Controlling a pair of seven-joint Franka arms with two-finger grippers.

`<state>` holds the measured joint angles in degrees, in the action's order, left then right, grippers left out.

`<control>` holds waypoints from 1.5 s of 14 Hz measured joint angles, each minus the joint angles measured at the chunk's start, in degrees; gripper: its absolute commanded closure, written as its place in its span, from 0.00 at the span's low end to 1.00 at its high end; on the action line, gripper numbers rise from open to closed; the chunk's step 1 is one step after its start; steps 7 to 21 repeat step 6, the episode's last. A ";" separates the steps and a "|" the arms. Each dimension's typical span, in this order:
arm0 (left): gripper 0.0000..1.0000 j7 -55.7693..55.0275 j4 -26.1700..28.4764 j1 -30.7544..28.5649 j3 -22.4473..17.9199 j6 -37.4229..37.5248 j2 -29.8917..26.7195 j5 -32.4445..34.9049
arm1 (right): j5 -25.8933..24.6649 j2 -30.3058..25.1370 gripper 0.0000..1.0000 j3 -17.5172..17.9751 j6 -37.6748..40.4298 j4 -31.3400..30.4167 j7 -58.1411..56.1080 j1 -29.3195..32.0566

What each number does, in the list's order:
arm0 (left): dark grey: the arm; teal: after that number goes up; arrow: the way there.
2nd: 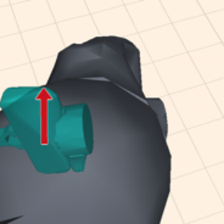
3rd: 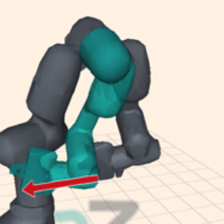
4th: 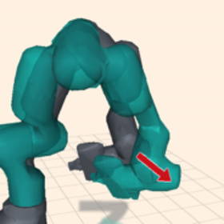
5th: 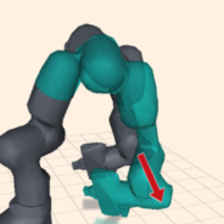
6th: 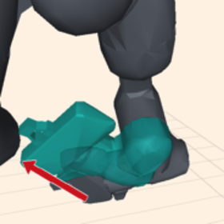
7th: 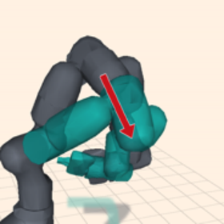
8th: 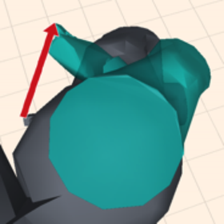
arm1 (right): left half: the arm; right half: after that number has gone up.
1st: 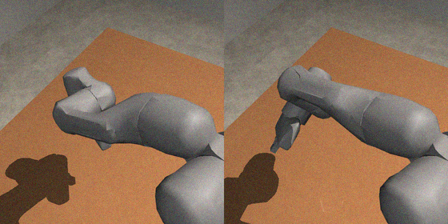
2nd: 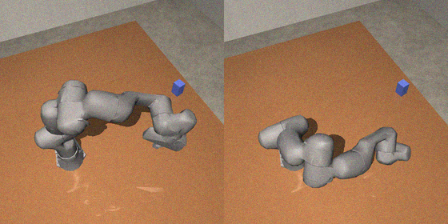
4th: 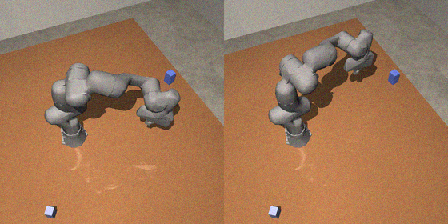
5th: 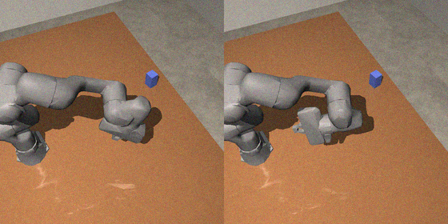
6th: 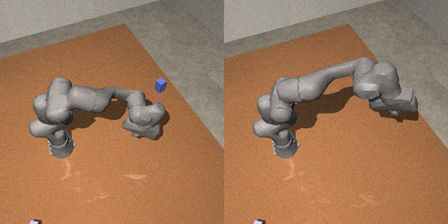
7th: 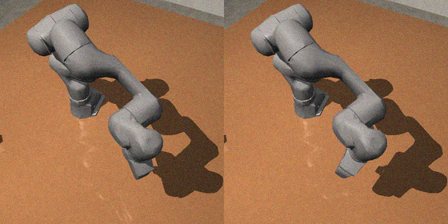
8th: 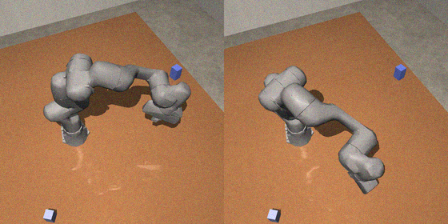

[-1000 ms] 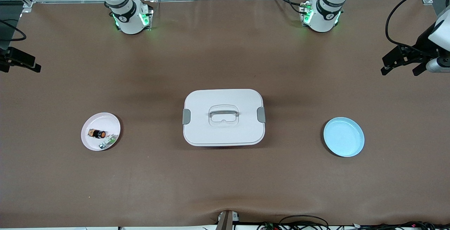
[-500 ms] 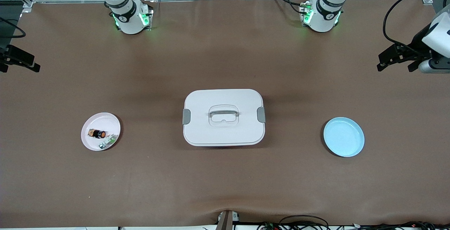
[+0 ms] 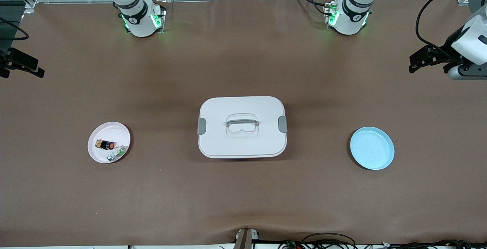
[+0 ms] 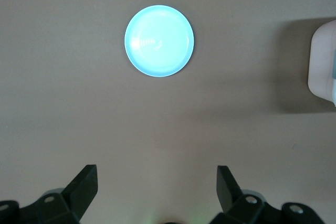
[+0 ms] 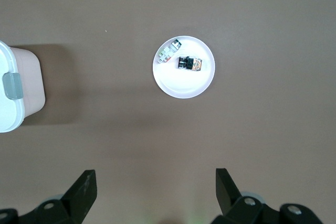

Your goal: Transfer orange switch to right arm and place

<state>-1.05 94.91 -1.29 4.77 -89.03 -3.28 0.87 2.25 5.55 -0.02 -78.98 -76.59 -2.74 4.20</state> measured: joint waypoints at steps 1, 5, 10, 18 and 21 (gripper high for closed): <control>0.00 0.00 -0.03 0.01 0.09 0.03 0.05 0.01 | 0.00 0.00 0.00 -0.06 0.00 0.00 0.01 0.00; 0.00 0.00 -0.07 0.00 0.10 0.07 0.14 0.01 | 0.00 0.00 0.00 -0.27 0.00 -0.01 0.02 0.00; 0.00 0.00 -0.07 0.00 0.10 0.08 0.15 0.01 | 0.00 0.00 0.00 -0.28 0.00 -0.02 0.02 0.00; 0.00 0.00 -0.07 0.00 0.10 0.08 0.15 0.01 | 0.00 0.00 0.00 -0.28 0.00 -0.02 0.02 0.00; 0.00 0.00 -0.07 0.00 0.10 0.08 0.15 0.01 | 0.00 0.00 0.00 -0.28 0.00 -0.02 0.02 0.00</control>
